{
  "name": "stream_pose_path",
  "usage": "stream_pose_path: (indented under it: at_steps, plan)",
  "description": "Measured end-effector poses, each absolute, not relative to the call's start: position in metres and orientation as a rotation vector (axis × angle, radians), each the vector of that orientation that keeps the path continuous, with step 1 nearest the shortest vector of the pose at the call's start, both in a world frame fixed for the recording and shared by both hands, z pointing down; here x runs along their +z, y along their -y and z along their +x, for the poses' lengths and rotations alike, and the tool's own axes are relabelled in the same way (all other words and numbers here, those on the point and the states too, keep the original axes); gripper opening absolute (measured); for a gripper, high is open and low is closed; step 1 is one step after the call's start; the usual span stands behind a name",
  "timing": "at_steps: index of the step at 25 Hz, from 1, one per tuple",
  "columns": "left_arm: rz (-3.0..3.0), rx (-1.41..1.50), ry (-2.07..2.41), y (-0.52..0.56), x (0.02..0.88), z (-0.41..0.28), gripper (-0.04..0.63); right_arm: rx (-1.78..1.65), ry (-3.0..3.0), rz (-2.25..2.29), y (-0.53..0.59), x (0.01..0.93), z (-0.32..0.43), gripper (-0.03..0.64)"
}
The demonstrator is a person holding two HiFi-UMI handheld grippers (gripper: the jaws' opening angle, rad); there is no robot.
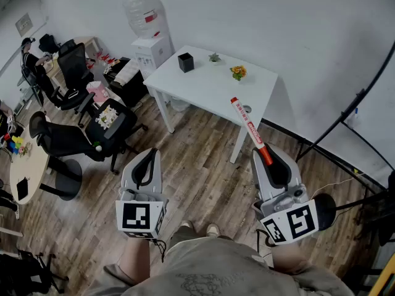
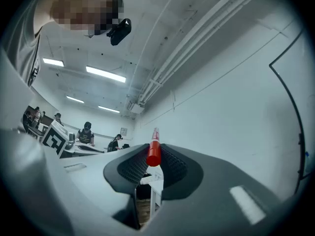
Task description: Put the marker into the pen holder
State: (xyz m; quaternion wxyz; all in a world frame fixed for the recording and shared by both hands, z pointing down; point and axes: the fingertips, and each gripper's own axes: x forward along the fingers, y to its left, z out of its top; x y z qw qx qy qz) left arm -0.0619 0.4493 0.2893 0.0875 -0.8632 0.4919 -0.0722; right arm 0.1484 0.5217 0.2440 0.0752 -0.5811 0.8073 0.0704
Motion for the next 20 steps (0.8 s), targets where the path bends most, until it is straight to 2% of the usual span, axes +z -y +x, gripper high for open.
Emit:
stream_pose_path:
  at_steps: [20]
  plan:
    - [-2.564,-0.253,-1.437,-0.456,0.287,-0.054,0.0,0.156,-2.457,-1.648,-0.525,0.252,0.142,0.095]
